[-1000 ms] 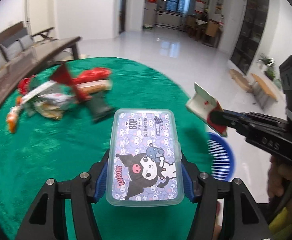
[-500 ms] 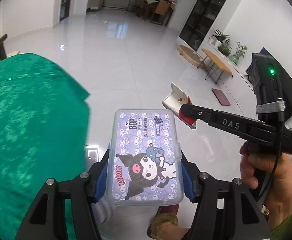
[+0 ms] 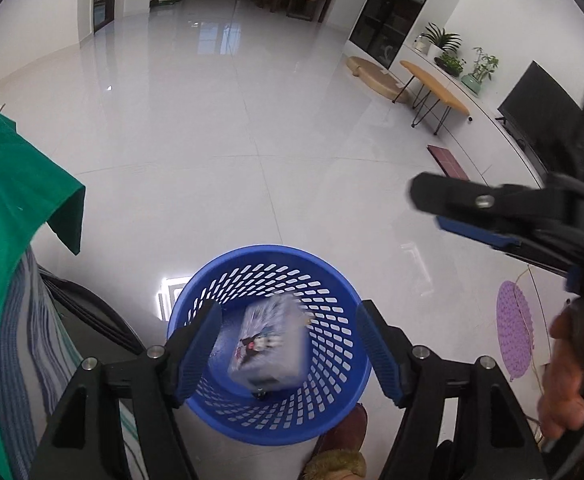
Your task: Collect trash
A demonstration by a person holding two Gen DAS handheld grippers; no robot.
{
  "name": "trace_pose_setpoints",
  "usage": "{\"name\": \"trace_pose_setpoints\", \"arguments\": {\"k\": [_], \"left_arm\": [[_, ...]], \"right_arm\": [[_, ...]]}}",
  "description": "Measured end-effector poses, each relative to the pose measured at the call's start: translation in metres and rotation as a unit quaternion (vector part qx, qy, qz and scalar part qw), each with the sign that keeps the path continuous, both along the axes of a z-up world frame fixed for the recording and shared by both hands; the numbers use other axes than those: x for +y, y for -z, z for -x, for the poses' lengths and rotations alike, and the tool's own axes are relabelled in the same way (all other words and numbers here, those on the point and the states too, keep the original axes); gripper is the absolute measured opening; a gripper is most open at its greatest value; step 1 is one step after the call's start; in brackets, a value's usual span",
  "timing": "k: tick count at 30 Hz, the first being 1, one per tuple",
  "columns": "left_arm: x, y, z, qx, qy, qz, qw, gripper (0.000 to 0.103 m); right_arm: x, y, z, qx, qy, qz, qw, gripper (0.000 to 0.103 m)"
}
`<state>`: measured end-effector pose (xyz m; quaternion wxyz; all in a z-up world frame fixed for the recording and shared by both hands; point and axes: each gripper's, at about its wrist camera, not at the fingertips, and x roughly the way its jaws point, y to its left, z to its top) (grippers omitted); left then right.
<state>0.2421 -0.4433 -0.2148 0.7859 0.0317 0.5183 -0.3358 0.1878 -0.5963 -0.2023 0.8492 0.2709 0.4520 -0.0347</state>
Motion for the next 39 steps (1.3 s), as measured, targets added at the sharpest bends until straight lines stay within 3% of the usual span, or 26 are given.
{"name": "trace_pose_setpoints", "arguments": {"k": [2, 8, 13, 17, 20, 22, 24, 26, 29, 34, 35, 37, 39], "left_arm": [[0.004, -0.004, 0.0, -0.001, -0.011, 0.008, 0.9999, 0.071], [0.041, -0.052, 0.027, -0.035, -0.025, 0.026, 0.9987, 0.071], [0.109, -0.095, 0.071, -0.07, -0.045, 0.028, 0.9961, 0.072], [0.177, -0.097, 0.097, -0.097, -0.077, -0.009, 0.9923, 0.074], [0.236, -0.083, 0.103, -0.108, -0.121, -0.057, 0.9851, 0.074], [0.284, -0.068, 0.095, -0.094, -0.169, -0.088, 0.9772, 0.074], [0.317, -0.057, 0.088, -0.089, -0.203, -0.094, 0.9705, 0.074], [0.357, -0.05, 0.074, -0.092, -0.244, -0.101, 0.9601, 0.074], [0.397, -0.045, 0.052, -0.098, -0.274, -0.093, 0.9523, 0.074], [0.428, -0.041, 0.014, -0.095, -0.284, -0.097, 0.9491, 0.076], [0.429, -0.039, 0.009, -0.097, -0.28, -0.102, 0.9495, 0.08], [0.434, -0.035, 0.0, -0.097, -0.283, -0.107, 0.9483, 0.098], [0.439, -0.036, -0.003, -0.094, -0.292, -0.106, 0.9458, 0.098]], "right_arm": [[-0.002, -0.01, 0.002, -0.007, 0.006, 0.02, 1.0, 0.072], [0.012, -0.046, 0.01, -0.039, 0.02, 0.103, 0.994, 0.097], [0.057, -0.073, 0.008, -0.081, -0.004, 0.175, 0.981, 0.098], [0.12, -0.086, 0.008, -0.116, -0.065, 0.185, 0.974, 0.099], [0.188, -0.083, 0.007, -0.129, -0.14, 0.162, 0.968, 0.099], [0.239, -0.077, 0.009, -0.129, -0.203, 0.135, 0.961, 0.099], [0.281, -0.069, 0.01, -0.124, -0.252, 0.121, 0.952, 0.099], [0.323, -0.056, 0.011, -0.116, -0.295, 0.126, 0.94, 0.099], [0.364, -0.038, 0.01, -0.109, -0.328, 0.153, 0.926, 0.099], [0.397, -0.022, 0.0, -0.114, -0.348, 0.2, 0.909, 0.099], [0.4, -0.02, -0.001, -0.112, -0.348, 0.202, 0.908, 0.099], [0.404, -0.015, -0.005, -0.104, -0.35, 0.204, 0.908, 0.099], [0.407, -0.008, -0.008, -0.093, -0.353, 0.208, 0.908, 0.099]]}}
